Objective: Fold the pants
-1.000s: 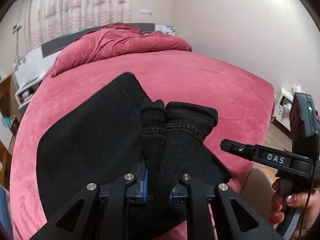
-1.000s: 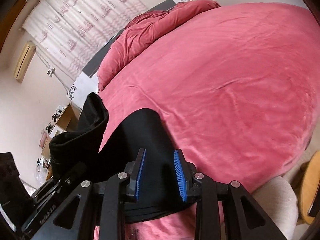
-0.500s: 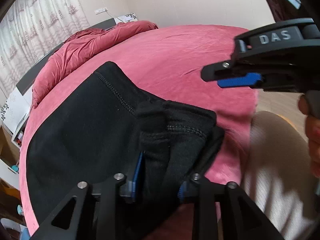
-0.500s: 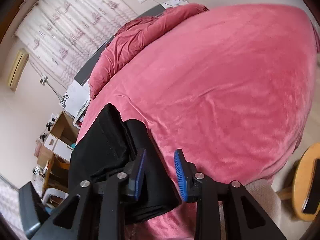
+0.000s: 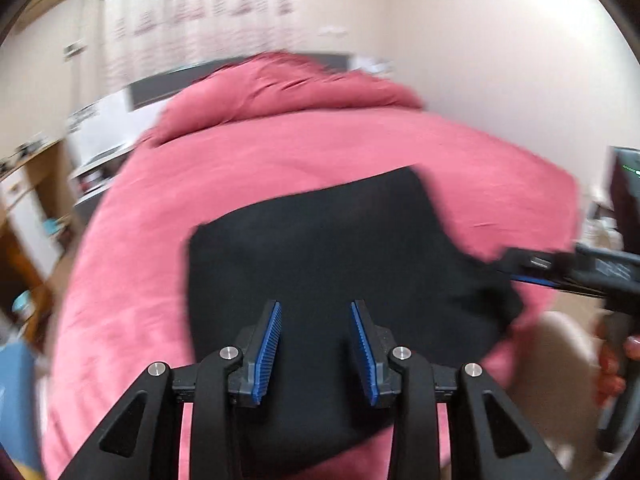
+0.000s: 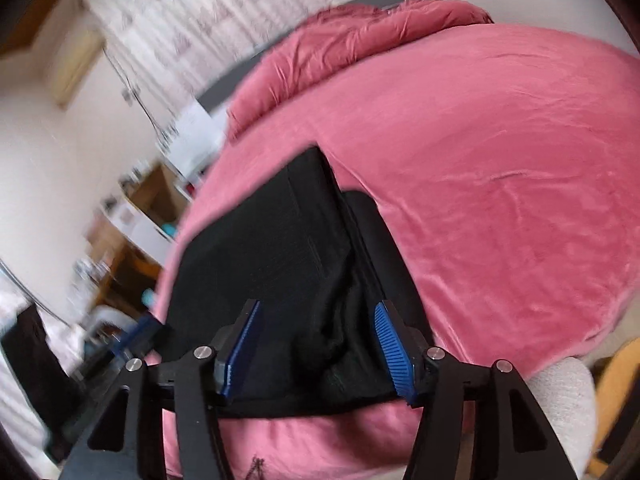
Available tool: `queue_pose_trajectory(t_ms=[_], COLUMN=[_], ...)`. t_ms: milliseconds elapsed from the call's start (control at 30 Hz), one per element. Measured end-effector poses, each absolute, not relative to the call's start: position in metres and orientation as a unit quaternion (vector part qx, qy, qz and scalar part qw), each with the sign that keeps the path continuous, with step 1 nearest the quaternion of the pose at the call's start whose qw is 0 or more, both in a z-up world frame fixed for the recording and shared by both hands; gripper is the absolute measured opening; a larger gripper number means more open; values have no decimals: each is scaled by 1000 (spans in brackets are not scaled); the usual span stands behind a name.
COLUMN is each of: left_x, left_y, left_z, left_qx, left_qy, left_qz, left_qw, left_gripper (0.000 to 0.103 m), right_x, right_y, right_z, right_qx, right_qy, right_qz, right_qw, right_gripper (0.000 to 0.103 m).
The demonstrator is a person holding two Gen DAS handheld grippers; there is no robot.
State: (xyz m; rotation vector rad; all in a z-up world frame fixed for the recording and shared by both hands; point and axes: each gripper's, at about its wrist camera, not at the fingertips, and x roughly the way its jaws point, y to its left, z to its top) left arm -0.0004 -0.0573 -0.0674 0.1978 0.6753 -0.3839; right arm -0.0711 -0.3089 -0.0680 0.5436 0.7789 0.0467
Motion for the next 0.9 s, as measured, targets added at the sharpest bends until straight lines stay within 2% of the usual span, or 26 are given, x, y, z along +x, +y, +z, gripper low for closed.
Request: queue_pose_trajectory(t_ms=[33, 67, 100, 167, 367, 533, 567, 667, 800, 900], left_x=[4, 11, 16, 16, 8, 17, 16, 18, 33, 51], left_y=[-55, -51, -48, -42, -44, -48, -47, -41, -26, -28], left_z=[-74, -81, -87, -92, -85, -101, -99, -90, -74, -67], left_qx=[96, 93, 90, 82, 89, 112, 114, 95, 40, 44], left_qy=[342, 359, 371, 379, 363, 381, 379, 383, 377, 374], left_qz=[-169, -157, -150, -145, -157, -153, -155, -161, -161, -153], left_qw=[920, 915, 912, 910, 914, 905, 905, 905, 911, 914], left_gripper=[36, 36, 36, 36, 36, 36, 36, 36, 36, 36], right_x=[-67, -64, -60, -60, -74, -75, -77, -81, -76, -46], right_y=[-305, -302, -298, -295, -312, -315, -316, -312, -304, -287], right_z=[-73, -80, -85, -87, -69, -102, -100, -77, -34, -18], right_qx=[251, 240, 223, 208, 248, 277, 281, 244, 191, 148], right_qy=[392, 408, 425, 435, 401, 441, 436, 406, 338, 348], right_qz=[16, 14, 13, 19, 7, -7, -8, -27, -9, 26], right_qw=[885, 881, 877, 876, 882, 854, 855, 880, 922, 925], right_gripper=[52, 29, 20, 13, 12, 14, 17, 27, 27, 27])
